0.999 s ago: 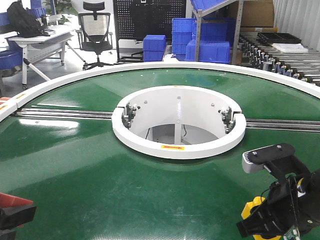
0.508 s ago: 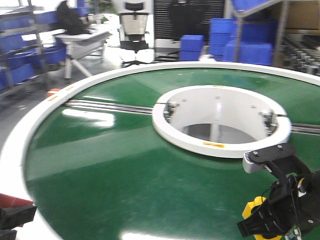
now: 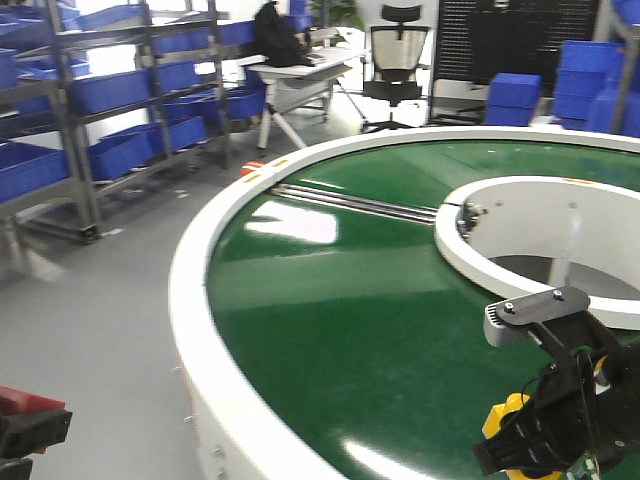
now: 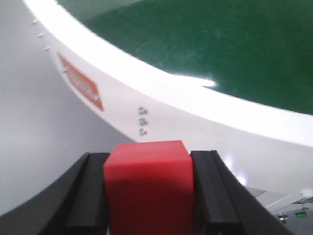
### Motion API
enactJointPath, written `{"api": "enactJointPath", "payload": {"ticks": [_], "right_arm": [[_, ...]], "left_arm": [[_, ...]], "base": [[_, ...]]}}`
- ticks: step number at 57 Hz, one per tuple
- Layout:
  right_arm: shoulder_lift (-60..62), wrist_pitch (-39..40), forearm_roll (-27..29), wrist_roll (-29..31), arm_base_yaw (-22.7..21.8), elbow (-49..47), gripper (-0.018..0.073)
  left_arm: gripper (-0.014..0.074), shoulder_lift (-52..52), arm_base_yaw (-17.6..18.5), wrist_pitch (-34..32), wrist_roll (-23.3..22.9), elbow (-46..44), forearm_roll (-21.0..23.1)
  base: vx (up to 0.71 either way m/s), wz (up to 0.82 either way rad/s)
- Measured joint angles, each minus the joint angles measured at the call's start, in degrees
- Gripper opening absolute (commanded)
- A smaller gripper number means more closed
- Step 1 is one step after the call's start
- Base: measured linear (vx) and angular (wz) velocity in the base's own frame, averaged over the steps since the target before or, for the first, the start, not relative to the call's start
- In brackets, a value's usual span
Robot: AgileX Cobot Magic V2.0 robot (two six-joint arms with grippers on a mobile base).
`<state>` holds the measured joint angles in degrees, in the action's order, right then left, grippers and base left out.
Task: Pick red and yellow blocks into blue bin
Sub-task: 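Drive away from the conveyor holding both blocks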
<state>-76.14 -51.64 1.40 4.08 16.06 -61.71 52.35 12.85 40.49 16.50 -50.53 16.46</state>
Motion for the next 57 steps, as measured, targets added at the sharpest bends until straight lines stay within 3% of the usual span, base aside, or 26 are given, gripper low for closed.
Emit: {"api": "enactJointPath", "payload": {"ticks": [57], "right_arm": [[0.0,0.0,0.0,0.0,0.0,0.0,0.0244]], "left_arm": [[0.0335,0.0,0.0,0.0,0.0,0.0,0.0]], "base": [[-0.11,0.43]]}}
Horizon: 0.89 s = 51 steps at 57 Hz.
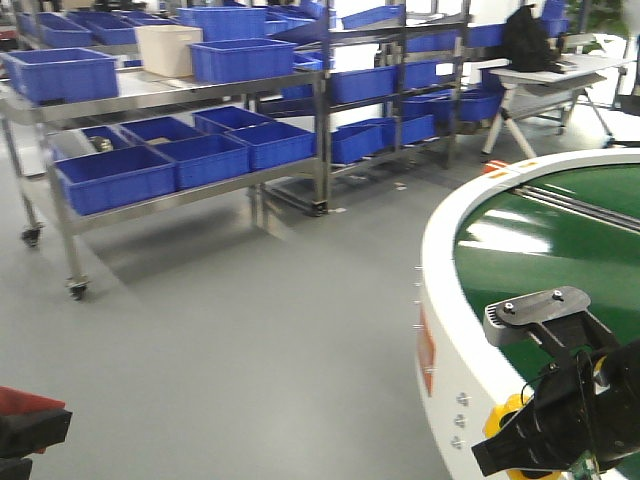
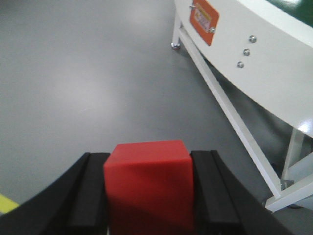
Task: Pick red and yellow blocks into blue bin
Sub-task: 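Drive away from the conveyor holding both blocks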
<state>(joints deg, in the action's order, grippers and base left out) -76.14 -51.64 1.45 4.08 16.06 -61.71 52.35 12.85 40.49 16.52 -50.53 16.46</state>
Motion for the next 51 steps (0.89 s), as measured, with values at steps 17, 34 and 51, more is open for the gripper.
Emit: {"api": "enactJointPath", "payload": {"ticks": [17,34,51], "right_arm": [[0.0,0.0,0.0,0.0,0.0,0.0,0.0244],[0.0,-0.3,0.0,0.0,0.0,0.0,0.0244],[0.0,-0.4,0.0,0.0,0.0,0.0,0.0244]], "left_arm": [[0.0335,0.0,0.0,0.1,0.0,0.0,0.0],[0.0335,0.0,0.0,0.2,0.0,0.0,0.1],[0.0335,0.0,0.0,0.2,0.0,0.0,0.1]], "base": [[-0.07,0.28],[0.03,0.10],[0.12,0.18]]}}
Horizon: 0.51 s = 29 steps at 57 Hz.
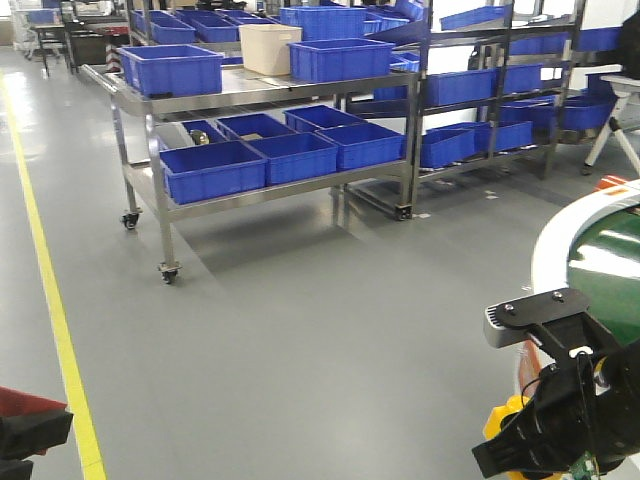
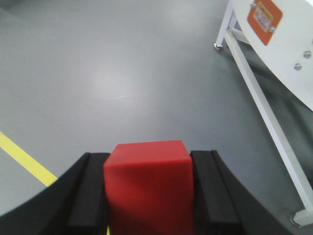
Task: Pick red and yellow blocks into blue bin
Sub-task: 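Drive away from the conveyor holding both blocks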
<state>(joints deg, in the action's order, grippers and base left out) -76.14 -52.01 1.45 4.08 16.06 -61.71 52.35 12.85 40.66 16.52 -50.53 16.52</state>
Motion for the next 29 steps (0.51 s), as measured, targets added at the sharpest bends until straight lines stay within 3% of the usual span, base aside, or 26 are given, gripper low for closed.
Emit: {"api": "enactJointPath", "payload": {"ticks": [29], "right_arm": [[0.0,0.1,0.0,0.0,0.0,0.0,0.0244]], "left_arm": [[0.0335,0.0,0.0,0.0,0.0,0.0,0.0]], "base": [[0.23,0.14]]}}
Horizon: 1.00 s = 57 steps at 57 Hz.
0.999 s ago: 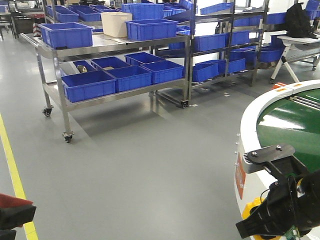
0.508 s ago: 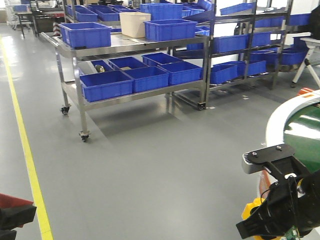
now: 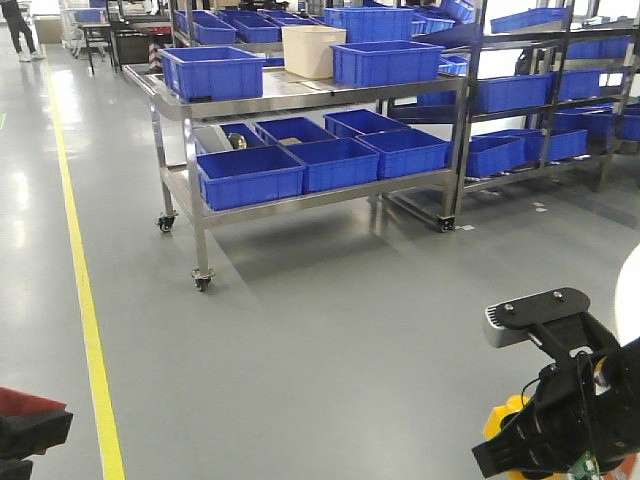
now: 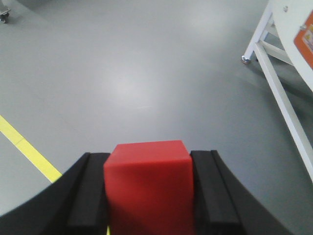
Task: Pick red and yellow blocks into blue bin
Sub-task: 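Drive away from the conveyor holding both blocks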
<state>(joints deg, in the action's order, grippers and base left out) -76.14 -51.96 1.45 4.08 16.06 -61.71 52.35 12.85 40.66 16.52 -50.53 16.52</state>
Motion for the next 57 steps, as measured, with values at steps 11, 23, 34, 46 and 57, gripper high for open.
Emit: {"api": "enactJointPath", "payload": {"ticks": [11,23,34,46,57], "right_arm": [[0.0,0.0,0.0,0.0,0.0,0.0,0.0244],[0.0,0.0,0.0,0.0,0.0,0.0,0.0244],[0.0,0.0,0.0,0.0,0.0,0.0,0.0244],[0.0,0.0,0.0,0.0,0.0,0.0,0.0244],[0.0,0.0,0.0,0.0,0.0,0.0,0.0244]], "left_arm": [[0.0335,0.0,0.0,0.0,0.0,0.0,0.0],[0.0335,0.0,0.0,0.0,0.1,0.0,0.0],[0.0335,0.0,0.0,0.0,0.1,0.0,0.0],[0.0335,0.0,0.0,0.0,0.1,0.0,0.0],[0.0335,0.0,0.0,0.0,0.1,0.0,0.0]], "base": [[0.27,0.08],[0.28,0.04],[0.30,-0.01],[0.33,-0.06],[0.35,-0.10]]}}
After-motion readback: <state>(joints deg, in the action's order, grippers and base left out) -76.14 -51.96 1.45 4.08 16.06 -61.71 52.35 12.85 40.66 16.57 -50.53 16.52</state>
